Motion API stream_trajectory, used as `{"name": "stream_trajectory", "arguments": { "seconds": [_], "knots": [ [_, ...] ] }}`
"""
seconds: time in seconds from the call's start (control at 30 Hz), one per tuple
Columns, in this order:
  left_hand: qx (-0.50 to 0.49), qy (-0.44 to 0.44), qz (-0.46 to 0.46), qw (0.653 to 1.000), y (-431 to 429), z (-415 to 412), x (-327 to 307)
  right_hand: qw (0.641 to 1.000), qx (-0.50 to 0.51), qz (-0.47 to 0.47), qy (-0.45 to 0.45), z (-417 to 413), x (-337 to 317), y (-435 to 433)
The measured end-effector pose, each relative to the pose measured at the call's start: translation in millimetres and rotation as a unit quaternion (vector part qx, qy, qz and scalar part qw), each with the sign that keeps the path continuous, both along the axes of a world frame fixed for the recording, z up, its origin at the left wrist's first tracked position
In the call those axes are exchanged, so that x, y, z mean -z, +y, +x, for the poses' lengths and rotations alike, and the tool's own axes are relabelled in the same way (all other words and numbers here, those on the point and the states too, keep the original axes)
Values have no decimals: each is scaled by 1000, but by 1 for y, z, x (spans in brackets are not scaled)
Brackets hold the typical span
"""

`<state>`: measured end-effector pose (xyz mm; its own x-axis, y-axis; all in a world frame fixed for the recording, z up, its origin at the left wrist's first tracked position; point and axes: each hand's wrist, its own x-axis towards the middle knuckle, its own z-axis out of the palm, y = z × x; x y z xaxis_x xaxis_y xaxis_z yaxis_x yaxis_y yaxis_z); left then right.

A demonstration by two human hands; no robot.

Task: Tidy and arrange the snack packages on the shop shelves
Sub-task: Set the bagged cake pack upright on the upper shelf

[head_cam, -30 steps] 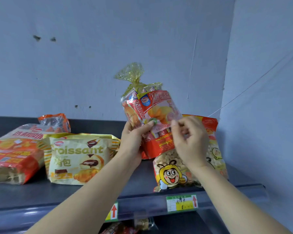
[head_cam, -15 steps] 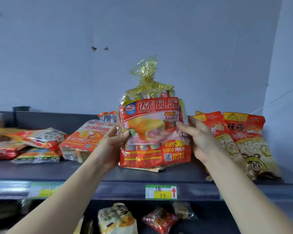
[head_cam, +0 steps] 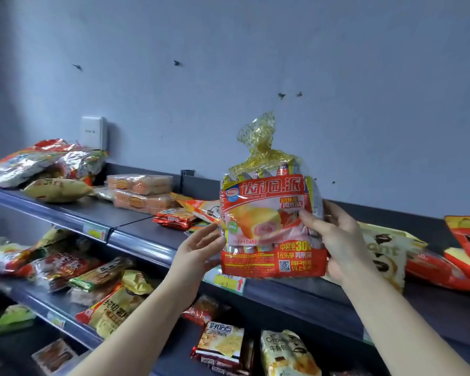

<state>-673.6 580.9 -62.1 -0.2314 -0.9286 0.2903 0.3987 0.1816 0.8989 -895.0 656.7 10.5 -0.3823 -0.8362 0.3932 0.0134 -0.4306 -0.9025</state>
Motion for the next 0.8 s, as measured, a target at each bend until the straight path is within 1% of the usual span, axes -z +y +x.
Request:
{"name": "stream_trajectory", "arguments": {
  "seconds": [0.27, 0.5, 0.63, 0.8],
  "knots": [
    [-114, -15, 21, 993, 26, 87, 12, 994, -110, 0, 17, 93, 10, -30],
    [-203, -35, 47, 977, 29, 181, 21, 980, -197, -3, 29, 190, 13, -61],
    [-230, -51, 38, 971, 14, 232, 25, 976, -218, -11, 21, 241, 20, -82],
    [-221, -55, 36, 973, -19, 281, 26, 977, -211, -4, 8, 291, 29, -112]
  ]
}}
